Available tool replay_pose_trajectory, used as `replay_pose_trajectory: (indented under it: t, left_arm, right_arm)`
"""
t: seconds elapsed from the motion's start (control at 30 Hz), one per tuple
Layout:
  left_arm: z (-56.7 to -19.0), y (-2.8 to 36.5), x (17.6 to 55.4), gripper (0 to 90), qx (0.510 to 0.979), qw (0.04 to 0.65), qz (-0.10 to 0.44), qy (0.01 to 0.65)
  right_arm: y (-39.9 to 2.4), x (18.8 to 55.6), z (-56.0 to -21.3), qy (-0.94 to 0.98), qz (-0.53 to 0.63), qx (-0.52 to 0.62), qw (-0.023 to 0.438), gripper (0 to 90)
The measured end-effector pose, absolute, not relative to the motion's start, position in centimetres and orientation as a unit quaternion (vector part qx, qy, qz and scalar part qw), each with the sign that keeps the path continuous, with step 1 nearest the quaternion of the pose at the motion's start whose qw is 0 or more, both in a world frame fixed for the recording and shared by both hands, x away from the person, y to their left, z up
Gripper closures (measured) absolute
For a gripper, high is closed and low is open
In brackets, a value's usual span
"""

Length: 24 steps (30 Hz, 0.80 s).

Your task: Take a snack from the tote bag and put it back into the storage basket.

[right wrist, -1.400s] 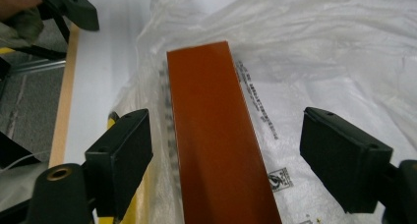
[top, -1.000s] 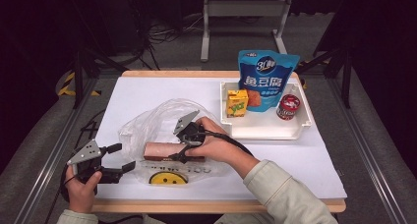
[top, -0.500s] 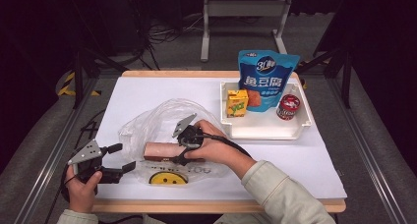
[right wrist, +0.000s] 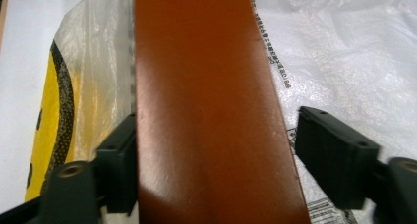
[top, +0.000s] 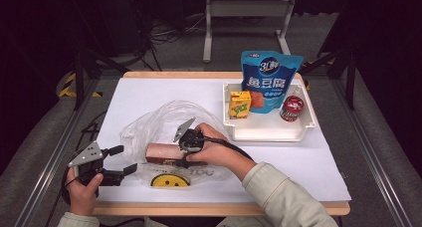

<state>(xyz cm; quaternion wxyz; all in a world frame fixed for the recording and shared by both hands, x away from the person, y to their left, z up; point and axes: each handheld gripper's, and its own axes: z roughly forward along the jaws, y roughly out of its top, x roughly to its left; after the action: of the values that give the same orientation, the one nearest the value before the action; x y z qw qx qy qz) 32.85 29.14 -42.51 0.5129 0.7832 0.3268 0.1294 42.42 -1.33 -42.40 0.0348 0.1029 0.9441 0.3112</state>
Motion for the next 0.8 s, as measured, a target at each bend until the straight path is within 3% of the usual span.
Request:
replay_pose_trajectory:
  t: [0.07, 0.8]
  left_arm:
    - [-42.5, 29.2, 32.8, 12.4, 0.784, 0.513, 0.129, 0.326]
    - [-42.5, 29.1, 32.8, 12.4, 0.784, 0.512, 0.13, 0.326]
  right_arm:
    - [-1.4, 42.4, -42.1, 0.946, 0.309, 0.094, 0.037, 41.2]
    - [-1.8, 41.8, -38.0, 0.927, 0.362, 0.082, 0.049, 41.6]
